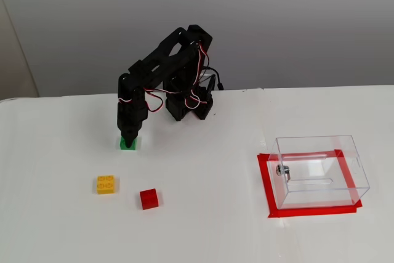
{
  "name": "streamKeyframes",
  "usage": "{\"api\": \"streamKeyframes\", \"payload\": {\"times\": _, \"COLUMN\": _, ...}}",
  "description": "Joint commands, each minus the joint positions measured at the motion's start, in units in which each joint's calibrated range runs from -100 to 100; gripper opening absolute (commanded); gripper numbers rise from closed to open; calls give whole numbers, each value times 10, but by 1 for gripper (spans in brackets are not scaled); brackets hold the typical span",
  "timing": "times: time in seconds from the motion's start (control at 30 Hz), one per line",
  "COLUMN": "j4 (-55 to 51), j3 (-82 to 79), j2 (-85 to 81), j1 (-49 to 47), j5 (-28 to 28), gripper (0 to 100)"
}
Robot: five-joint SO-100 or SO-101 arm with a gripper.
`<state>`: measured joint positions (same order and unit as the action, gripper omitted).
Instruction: Pick the green lego brick and place it into the transparent box
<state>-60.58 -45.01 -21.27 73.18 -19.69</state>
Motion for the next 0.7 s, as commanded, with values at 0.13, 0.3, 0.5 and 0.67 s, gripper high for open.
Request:
{"api": "streamKeyframes", "payload": {"times": 0.13, "j4": 53, "j3": 13, "j2": 37, "j1": -10, "j5": -3, "gripper": 32}}
{"api": "streamKeyframes", "payload": {"times": 0.3, "j4": 73, "j3": 14, "j2": 83, "j1": -10, "j5": -3, "gripper": 32}}
{"api": "streamKeyframes", "payload": {"times": 0.5, "j4": 74, "j3": 12, "j2": 118, "j1": -9, "j5": -3, "gripper": 32}}
{"api": "streamKeyframes", "payload": {"times": 0.67, "j4": 74, "j3": 4, "j2": 122, "j1": -5, "j5": -3, "gripper": 32}}
